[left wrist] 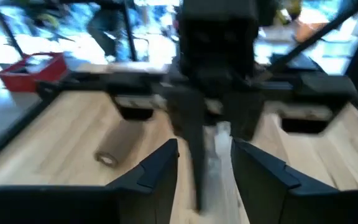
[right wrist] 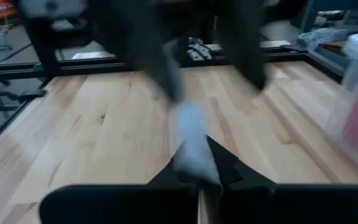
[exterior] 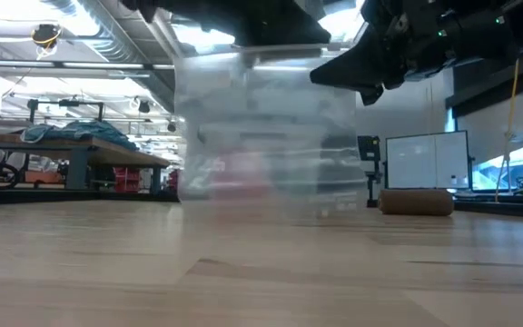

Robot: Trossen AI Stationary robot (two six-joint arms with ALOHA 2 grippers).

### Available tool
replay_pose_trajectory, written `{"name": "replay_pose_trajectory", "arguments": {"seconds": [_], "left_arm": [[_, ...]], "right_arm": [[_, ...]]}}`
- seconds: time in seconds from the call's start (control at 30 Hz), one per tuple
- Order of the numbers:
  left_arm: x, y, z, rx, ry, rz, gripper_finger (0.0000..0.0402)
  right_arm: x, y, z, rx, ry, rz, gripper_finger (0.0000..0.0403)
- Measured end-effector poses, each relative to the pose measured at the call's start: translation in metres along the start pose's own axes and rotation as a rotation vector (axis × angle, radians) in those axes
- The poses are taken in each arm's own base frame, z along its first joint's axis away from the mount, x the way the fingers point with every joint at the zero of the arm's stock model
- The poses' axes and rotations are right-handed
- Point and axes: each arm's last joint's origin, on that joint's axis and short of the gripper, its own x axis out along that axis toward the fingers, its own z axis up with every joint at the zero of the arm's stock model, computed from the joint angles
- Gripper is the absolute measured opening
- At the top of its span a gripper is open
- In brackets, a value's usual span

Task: Roll bandage
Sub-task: Open the transparent zip bag

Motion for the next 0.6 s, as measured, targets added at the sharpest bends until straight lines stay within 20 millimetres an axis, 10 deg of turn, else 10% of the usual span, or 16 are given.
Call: {"name": "replay_pose_trajectory", "arguments": {"seconds": [0.6], "left_arm": [[0.0, -0.011, 0.002, 0.134, -0.047, -0.077, 0.0133]], "right_arm": [[0.0, 0.0, -0.001, -0.001, 0.007, -0.001, 0.0003]]}}
